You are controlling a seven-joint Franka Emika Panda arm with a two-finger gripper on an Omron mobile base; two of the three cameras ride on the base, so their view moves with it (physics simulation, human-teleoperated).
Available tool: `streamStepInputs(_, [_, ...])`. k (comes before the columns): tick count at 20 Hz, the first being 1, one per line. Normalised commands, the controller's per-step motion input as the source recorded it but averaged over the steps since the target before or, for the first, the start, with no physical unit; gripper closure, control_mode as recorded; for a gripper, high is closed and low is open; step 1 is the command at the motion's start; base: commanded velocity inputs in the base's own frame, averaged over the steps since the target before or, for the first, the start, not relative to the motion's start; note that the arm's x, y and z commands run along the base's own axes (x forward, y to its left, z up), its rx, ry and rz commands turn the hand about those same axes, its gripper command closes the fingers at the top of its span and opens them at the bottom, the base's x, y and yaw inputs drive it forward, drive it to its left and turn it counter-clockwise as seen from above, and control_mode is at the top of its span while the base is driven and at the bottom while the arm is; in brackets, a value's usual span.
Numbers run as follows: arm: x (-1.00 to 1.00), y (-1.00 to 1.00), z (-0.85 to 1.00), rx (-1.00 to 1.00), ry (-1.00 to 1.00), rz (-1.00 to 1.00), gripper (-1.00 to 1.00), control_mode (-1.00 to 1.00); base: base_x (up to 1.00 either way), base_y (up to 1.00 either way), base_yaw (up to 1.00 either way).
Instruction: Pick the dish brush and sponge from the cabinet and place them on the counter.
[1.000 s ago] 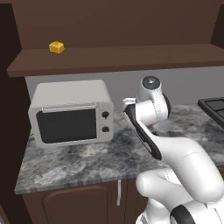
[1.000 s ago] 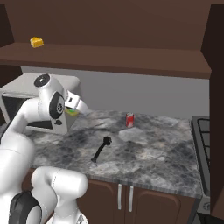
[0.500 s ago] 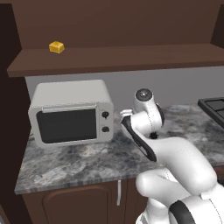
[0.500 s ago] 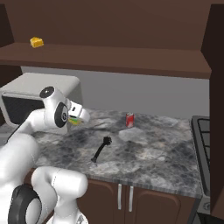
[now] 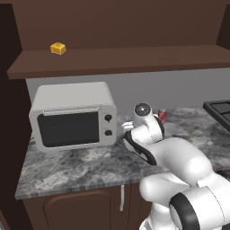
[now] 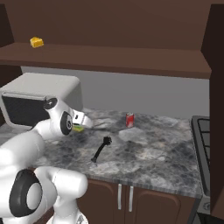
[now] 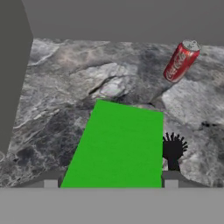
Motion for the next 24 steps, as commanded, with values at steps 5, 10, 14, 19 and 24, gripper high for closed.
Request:
streamStepInputs(5, [0.21,0.0,-0.52,0.0,0.05,0.03,1.0,-1.0,0.0,0.0,0.0])
streamStepInputs(10, [0.15,0.0,-0.56,-0.01,0.05,0.03,1.0,-1.0,0.0,0.0,0.0])
streamStepInputs(14, [0.12,0.0,-0.57,-0.02,0.04,0.02,1.0,-1.0,0.0,0.0,0.0])
streamStepInputs(19, [0.12,0.0,-0.5,-0.05,0.03,0.02,1.0,-1.0,0.0,0.0,0.0])
streamStepInputs(24, [0.12,0.0,-0.41,-0.05,0.02,0.01,-1.0,-1.0,0.0,0.0,0.0])
